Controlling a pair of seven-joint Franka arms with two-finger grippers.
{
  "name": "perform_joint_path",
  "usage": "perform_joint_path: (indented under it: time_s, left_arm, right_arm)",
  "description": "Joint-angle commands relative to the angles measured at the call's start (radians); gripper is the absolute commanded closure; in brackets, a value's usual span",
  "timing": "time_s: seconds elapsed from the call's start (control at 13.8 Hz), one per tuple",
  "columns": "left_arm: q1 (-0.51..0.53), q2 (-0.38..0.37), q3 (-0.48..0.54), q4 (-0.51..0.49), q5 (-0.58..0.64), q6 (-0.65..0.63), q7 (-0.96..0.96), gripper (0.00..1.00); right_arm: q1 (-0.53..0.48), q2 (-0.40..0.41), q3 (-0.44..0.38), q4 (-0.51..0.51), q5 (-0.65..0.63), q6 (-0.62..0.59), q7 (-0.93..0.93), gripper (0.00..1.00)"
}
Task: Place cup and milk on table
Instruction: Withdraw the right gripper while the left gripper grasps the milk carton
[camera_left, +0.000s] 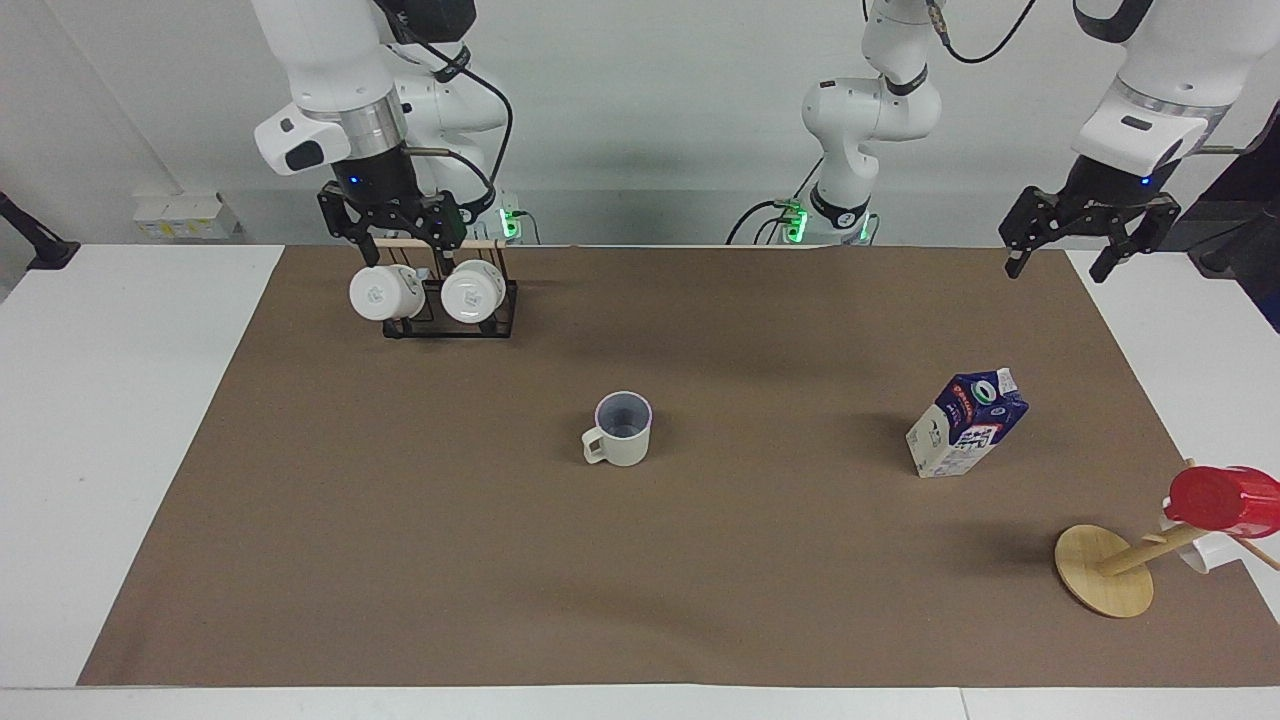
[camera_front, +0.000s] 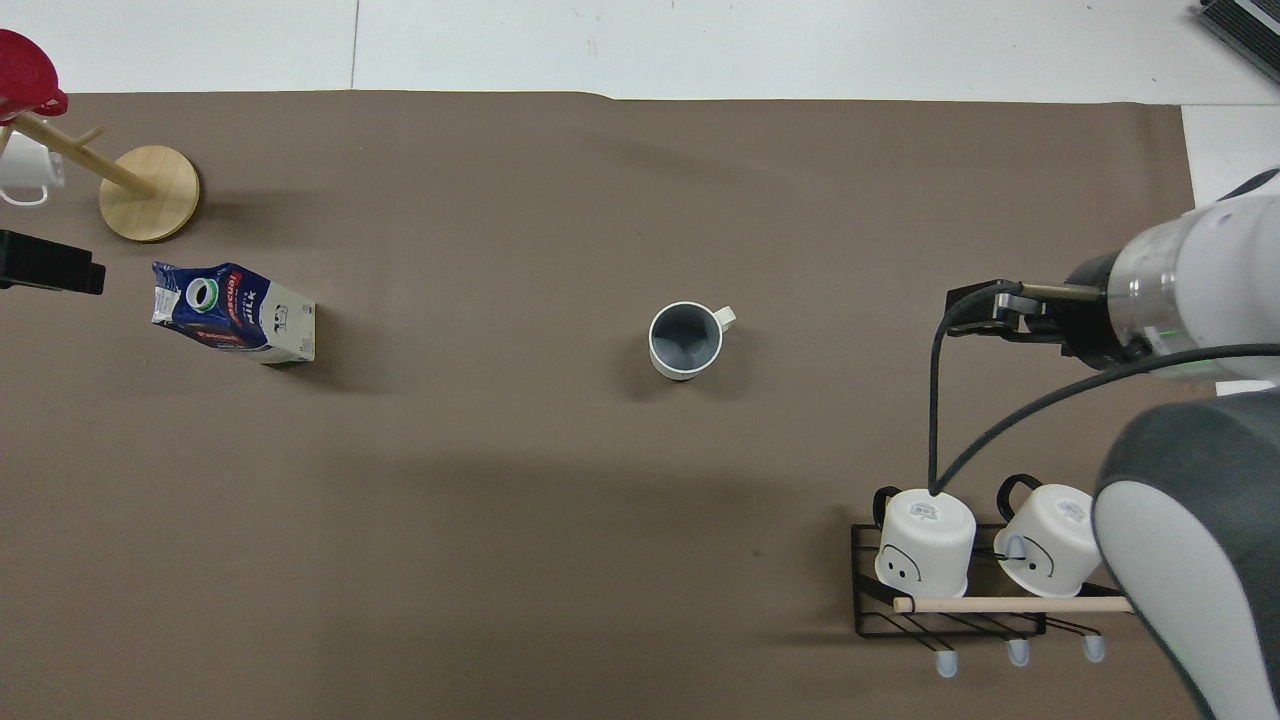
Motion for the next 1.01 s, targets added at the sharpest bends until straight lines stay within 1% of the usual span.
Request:
perform_joint_path:
  time_s: [0.0, 0.14, 0.29, 0.43, 0.58, 0.72, 0.94]
  left_arm:
    - [0.005, 0.0, 0.001, -0.093, -0.012, 0.109, 0.014, 0.0]
    - [0.008, 0.007, 0.001, -0.141, -0.012, 0.155, 0.013, 0.0]
    - [0.009, 0.014, 0.001, -0.197, -0.012, 0.231, 0.013, 0.0]
    - [0.031, 0.02, 0.001, -0.219, -0.012, 0.265, 0.014, 0.0]
    - [0.032, 0.049, 0.001, -0.222, -0.012, 0.27, 0.016, 0.0]
    - [0.035, 0.054, 0.001, -0.236, -0.012, 0.287, 0.016, 0.0]
    - [0.029, 0.054, 0.001, -0.288, -0.012, 0.342, 0.011, 0.0]
  right_arm:
    - [-0.017, -0.016, -0.024, 0.071, -0.011, -0.082, -0.041, 0.0]
    - [-0.022, -0.028, -0.058, 0.085, -0.014, -0.114, -0.047, 0.0]
    - [-0.02, -0.043, -0.105, 0.084, -0.005, -0.121, -0.126, 0.0]
    - [-0.02, -0.056, -0.11, 0.042, -0.011, -0.114, -0.169, 0.0]
    - [-0.022, -0.05, -0.111, 0.038, -0.011, -0.111, -0.173, 0.0]
    - [-0.022, -0.05, -0.112, 0.036, -0.009, -0.113, -0.174, 0.0]
    - [-0.02, -0.056, -0.113, 0.019, -0.015, -0.116, -0.205, 0.0]
